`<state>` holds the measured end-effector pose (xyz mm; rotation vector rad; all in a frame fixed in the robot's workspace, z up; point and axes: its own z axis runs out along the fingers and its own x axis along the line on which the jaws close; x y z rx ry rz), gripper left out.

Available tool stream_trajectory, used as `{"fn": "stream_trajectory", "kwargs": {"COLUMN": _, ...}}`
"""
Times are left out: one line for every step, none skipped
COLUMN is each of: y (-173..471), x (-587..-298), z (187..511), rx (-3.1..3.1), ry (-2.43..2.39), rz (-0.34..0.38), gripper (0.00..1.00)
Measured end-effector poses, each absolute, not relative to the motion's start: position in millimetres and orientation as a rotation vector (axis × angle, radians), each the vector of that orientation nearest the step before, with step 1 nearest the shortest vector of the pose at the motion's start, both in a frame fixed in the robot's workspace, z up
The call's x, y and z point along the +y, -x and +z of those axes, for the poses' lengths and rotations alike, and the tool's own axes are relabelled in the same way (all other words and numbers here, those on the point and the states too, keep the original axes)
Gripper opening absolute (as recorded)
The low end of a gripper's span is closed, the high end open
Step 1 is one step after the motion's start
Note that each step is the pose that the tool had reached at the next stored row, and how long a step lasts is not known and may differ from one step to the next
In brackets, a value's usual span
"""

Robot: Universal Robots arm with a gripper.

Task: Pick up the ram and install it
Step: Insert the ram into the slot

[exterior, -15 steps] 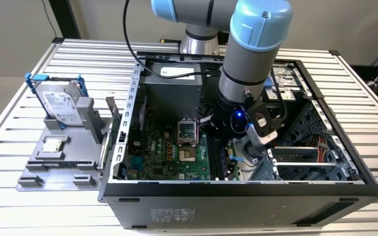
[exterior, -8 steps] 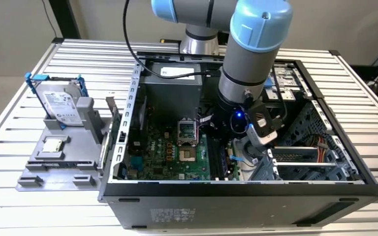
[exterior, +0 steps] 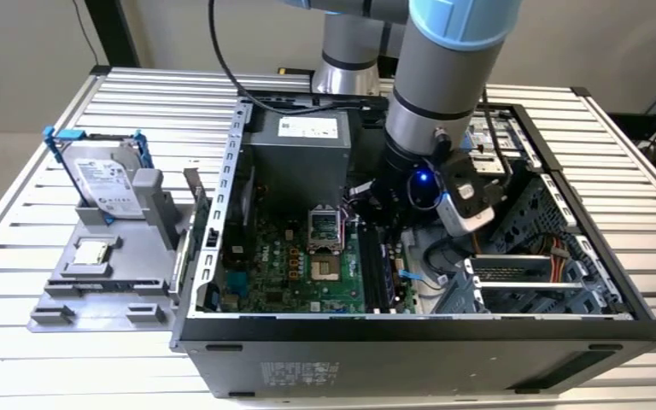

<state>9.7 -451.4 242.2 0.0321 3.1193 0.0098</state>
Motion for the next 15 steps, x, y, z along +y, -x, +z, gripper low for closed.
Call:
{"fn": "stream_trajectory", "kwargs": {"y": -9.7, "x": -451.1, "z": 244.5, "rx": 3.119, "ry": -0.032, "rz": 0.009, "gripper": 1.00}}
{"fn": "stream_trajectory", "kwargs": {"y": -9.7, "x": -451.1, "z": 244.4, "rx": 3.119, "ry": -0.032, "rz": 0.010, "gripper": 1.00}}
{"fn": "stream_trajectory", "kwargs": {"y": -9.7, "x": -451.1, "z": 244.4, "rx": 3.119, "ry": -0.032, "rz": 0.009, "gripper": 1.00}}
{"fn": "stream_trajectory", "kwargs": {"y": -9.6, "x": -451.1, "z": 244.4, "rx": 3.119, "ry": -0.032, "rz": 0.009, "gripper": 1.00}}
{"fn": "stream_trajectory", "kwargs": {"y": -9.6, "x": -451.1, "z": 244.5, "rx": 3.119, "ry": -0.032, "rz": 0.009, "gripper": 0.00}}
{"fn": "stream_trajectory", "kwargs": {"y": -9.6, "x": -451.1, "z": 244.5, "rx": 3.119, "ry": -0.032, "rz": 0.008, "gripper": 0.00}}
{"fn": "stream_trajectory", "kwargs": {"y": -9.6, "x": -451.1, "z": 244.5, "rx": 3.119, "ry": -0.032, "rz": 0.008, "gripper": 0.00}}
{"fn": "stream_trajectory", "kwargs": {"y": -9.6, "x": -451.1, "z": 244.5, "rx": 3.119, "ry": -0.032, "rz": 0.007, "gripper": 0.00}}
{"fn": "stream_trajectory", "kwargs": {"y": -9.6, "x": -451.1, "z": 244.5, "rx": 3.119, "ry": -0.032, "rz": 0.007, "gripper": 0.00}}
{"fn": "stream_trajectory", "kwargs": {"y": -9.6, "x": -451.1, "z": 244.5, "rx": 3.119, "ry": -0.032, "rz": 0.007, "gripper": 0.00}}
{"fn": "stream_trajectory", "kwargs": {"y": -9.6, "x": -451.1, "z": 244.5, "rx": 3.119, "ry": -0.032, "rz": 0.007, "gripper": 0.00}}
{"fn": "stream_trajectory", "kwargs": {"y": -9.7, "x": -451.1, "z": 244.5, "rx": 3.119, "ry": -0.032, "rz": 0.006, "gripper": 0.00}}
{"fn": "stream_trajectory", "kwargs": {"y": -9.6, "x": -451.1, "z": 244.5, "rx": 3.119, "ry": -0.032, "rz": 0.006, "gripper": 0.00}}
{"fn": "stream_trajectory", "kwargs": {"y": -9.6, "x": -451.1, "z": 244.5, "rx": 3.119, "ry": -0.032, "rz": 0.006, "gripper": 0.00}}
{"fn": "stream_trajectory", "kwargs": {"y": -9.6, "x": -451.1, "z": 244.5, "rx": 3.119, "ry": -0.032, "rz": 0.005, "gripper": 0.00}}
